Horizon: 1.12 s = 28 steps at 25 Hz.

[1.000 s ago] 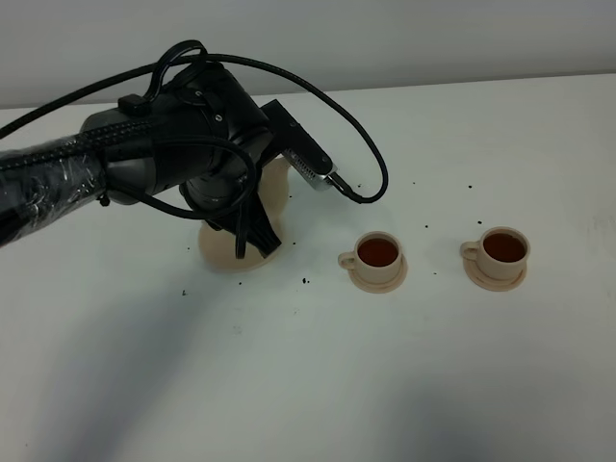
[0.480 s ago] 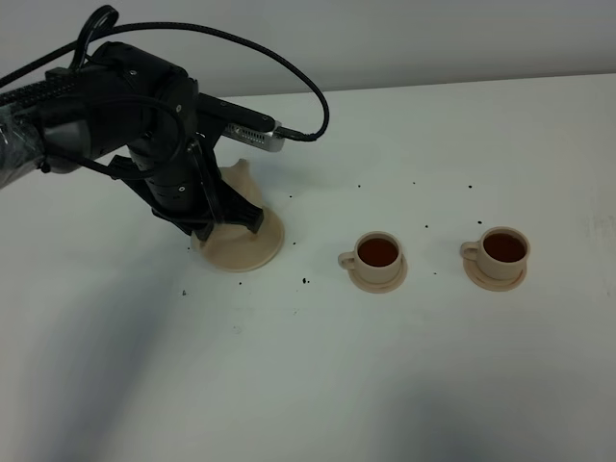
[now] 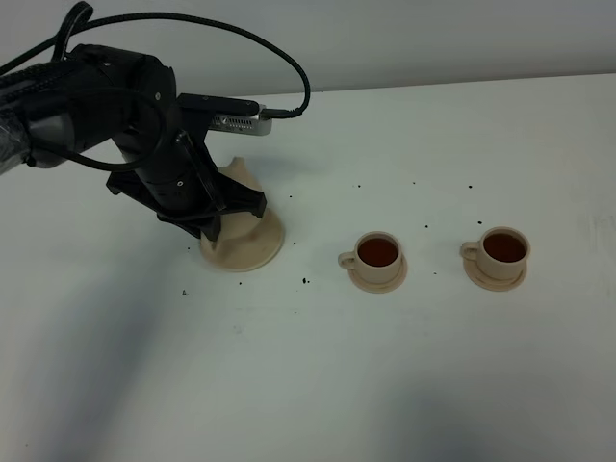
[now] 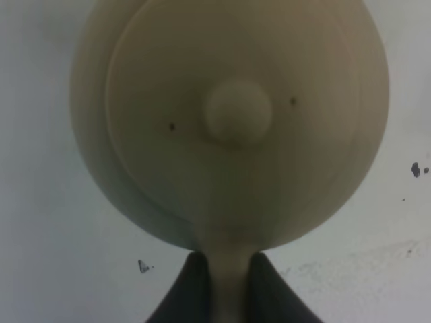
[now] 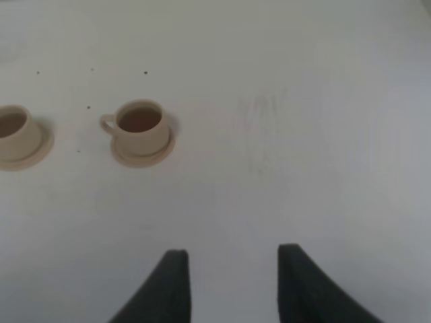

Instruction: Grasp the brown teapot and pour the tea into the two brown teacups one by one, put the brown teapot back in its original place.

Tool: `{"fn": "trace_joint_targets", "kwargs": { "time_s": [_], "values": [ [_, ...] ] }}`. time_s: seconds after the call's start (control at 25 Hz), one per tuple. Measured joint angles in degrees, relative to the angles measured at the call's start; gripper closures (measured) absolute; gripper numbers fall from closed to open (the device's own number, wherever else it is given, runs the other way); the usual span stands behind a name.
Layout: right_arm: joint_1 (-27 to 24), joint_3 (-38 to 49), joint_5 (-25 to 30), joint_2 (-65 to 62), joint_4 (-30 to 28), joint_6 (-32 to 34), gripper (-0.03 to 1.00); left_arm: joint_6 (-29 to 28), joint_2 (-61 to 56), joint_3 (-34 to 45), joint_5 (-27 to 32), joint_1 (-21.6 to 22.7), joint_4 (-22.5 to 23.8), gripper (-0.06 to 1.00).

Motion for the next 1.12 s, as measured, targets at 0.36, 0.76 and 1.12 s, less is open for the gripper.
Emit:
{"fn": "trace_joint_targets", "kwargs": {
  "time_s": [0.36, 0.76, 1.12],
  "values": [
    [0.0, 0.0, 0.0, 0.0, 0.0, 0.0, 0.63, -1.07, 2.79, 0.0, -1.9, 0.03, -1.12, 0.8],
    [0.0, 0.0, 0.0, 0.0, 0.0, 0.0, 0.63, -1.02, 5.33, 0.0, -2.54, 0.03, -1.66, 0.8],
    [0.0, 0.0, 0.0, 0.0, 0.0, 0.0, 0.63, -0.07, 5.55, 0.0, -2.49, 0.03, -1.89, 0.79]
  ]
}}
